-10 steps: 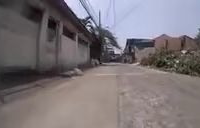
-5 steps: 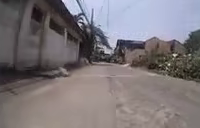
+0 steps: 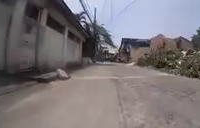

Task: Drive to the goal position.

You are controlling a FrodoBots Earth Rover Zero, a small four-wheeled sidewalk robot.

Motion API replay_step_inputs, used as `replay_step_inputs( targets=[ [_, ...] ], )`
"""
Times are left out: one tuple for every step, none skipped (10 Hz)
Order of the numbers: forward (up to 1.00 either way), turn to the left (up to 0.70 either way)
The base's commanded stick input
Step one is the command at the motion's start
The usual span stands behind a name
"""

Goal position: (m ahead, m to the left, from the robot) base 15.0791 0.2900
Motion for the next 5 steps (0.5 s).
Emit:
replay_step_inputs(
  targets=[
    [1.00,-0.02],
    [1.00,-0.02],
    [1.00,-0.02],
    [1.00,-0.02],
    [1.00,-0.04]
  ],
)
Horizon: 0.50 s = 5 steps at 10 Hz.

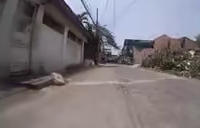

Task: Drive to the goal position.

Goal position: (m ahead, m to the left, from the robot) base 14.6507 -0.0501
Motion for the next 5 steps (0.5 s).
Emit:
replay_step_inputs(
  targets=[
    [1.00,-0.29],
    [1.00,-0.40],
    [1.00,-0.40],
    [1.00,-0.40],
    [1.00,-0.40]
  ],
)
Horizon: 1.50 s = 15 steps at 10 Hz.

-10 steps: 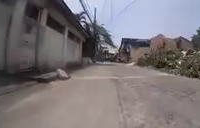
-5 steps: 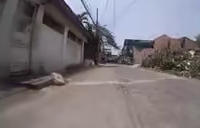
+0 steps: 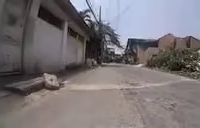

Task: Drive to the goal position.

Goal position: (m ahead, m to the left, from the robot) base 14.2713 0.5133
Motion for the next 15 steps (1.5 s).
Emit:
replay_step_inputs(
  targets=[
    [1.00,-0.39],
    [1.00,-0.23],
    [1.00,-0.05],
    [1.00,-0.02],
    [1.00,-0.02],
    [1.00,-0.02],
    [1.00,-0.02],
    [1.00,-0.02],
    [1.00,-0.02],
    [1.00,-0.04],
    [1.00,-0.09],
    [1.00,-0.33],
    [1.00,-0.40],
    [1.00,-0.40],
    [1.00,-0.40]
  ],
)
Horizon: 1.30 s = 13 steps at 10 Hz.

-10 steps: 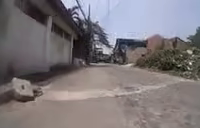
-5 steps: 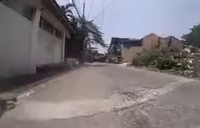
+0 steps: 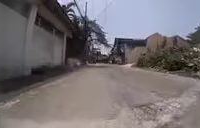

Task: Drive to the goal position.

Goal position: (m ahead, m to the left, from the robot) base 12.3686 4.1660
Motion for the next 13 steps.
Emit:
replay_step_inputs(
  targets=[
    [1.00,-0.40],
    [1.00,-0.14],
    [1.00,-0.04],
    [1.00,-0.04],
    [1.00,-0.04],
    [1.00,-0.04],
    [1.00,-0.04],
    [1.00,-0.03],
    [1.00,-0.03],
    [1.00,-0.03],
    [1.00,-0.03],
    [1.00,-0.03],
    [1.00,-0.03]
  ],
)
